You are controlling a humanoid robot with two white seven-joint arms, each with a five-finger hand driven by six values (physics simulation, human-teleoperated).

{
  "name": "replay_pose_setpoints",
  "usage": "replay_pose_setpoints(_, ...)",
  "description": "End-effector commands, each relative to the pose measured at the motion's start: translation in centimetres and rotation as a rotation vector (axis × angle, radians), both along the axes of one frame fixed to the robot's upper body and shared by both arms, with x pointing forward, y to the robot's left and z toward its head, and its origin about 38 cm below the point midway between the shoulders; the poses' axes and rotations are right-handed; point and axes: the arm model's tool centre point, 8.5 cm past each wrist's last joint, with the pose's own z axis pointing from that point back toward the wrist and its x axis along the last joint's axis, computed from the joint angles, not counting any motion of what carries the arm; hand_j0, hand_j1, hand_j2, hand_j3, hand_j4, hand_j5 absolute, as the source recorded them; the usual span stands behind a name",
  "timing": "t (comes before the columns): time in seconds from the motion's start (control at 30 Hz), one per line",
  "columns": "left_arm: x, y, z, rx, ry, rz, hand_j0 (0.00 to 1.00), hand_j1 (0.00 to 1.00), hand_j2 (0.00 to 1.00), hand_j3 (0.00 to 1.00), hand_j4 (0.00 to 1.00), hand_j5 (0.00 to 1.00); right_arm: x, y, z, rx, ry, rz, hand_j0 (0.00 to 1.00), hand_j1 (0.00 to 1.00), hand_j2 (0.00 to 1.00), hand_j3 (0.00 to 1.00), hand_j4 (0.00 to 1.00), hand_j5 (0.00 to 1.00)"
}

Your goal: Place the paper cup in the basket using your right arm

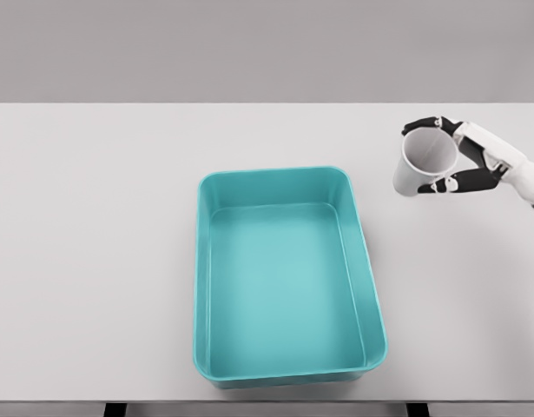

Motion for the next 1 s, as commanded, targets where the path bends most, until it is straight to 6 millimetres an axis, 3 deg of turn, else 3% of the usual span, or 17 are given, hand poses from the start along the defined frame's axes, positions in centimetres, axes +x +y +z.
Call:
replay_pose_setpoints(0.0, 0.0, 0.0, 0.0, 0.000, 0.000, 0.000, 1.00, 1.00, 1.00, 1.00, 1.00, 1.00, 0.0, 0.0, 0.5, 0.013, -0.021, 0.002, 0.77, 0.77, 0.77, 0.77, 0.77, 0.77)
replay_pose_setpoints(0.13, 0.0, 0.0, 0.0, 0.000, 0.000, 0.000, 1.00, 1.00, 1.00, 1.00, 1.00, 1.00, -0.1, 0.8, 1.7, 0.019, -0.055, 0.028, 0.71, 0.71, 0.71, 0.71, 0.71, 0.71)
replay_pose_setpoints(0.23, 0.0, 0.0, 0.0, 0.000, 0.000, 0.000, 1.00, 1.00, 1.00, 1.00, 1.00, 1.00, -0.1, 1.3, 3.1, -0.011, -0.105, 0.049, 0.72, 0.72, 0.72, 0.72, 0.72, 0.72)
replay_pose_setpoints(0.57, 0.0, 0.0, 0.0, 0.000, 0.000, 0.000, 1.00, 1.00, 1.00, 1.00, 1.00, 1.00, -3.4, 9.4, 8.8, -0.150, -0.354, 0.310, 0.72, 0.72, 0.72, 0.72, 0.72, 0.72)
replay_pose_setpoints(0.77, 0.0, 0.0, 0.0, 0.000, 0.000, 0.000, 1.00, 1.00, 1.00, 1.00, 1.00, 1.00, -5.1, 12.2, 9.5, -0.189, -0.419, 0.395, 0.72, 0.72, 0.72, 0.72, 0.72, 0.72)
replay_pose_setpoints(0.97, 0.0, 0.0, 0.0, 0.000, 0.000, 0.000, 1.00, 1.00, 1.00, 1.00, 1.00, 1.00, -6.2, 15.0, 7.7, -0.263, -0.432, 0.476, 0.72, 0.72, 0.72, 0.72, 0.72, 0.72)
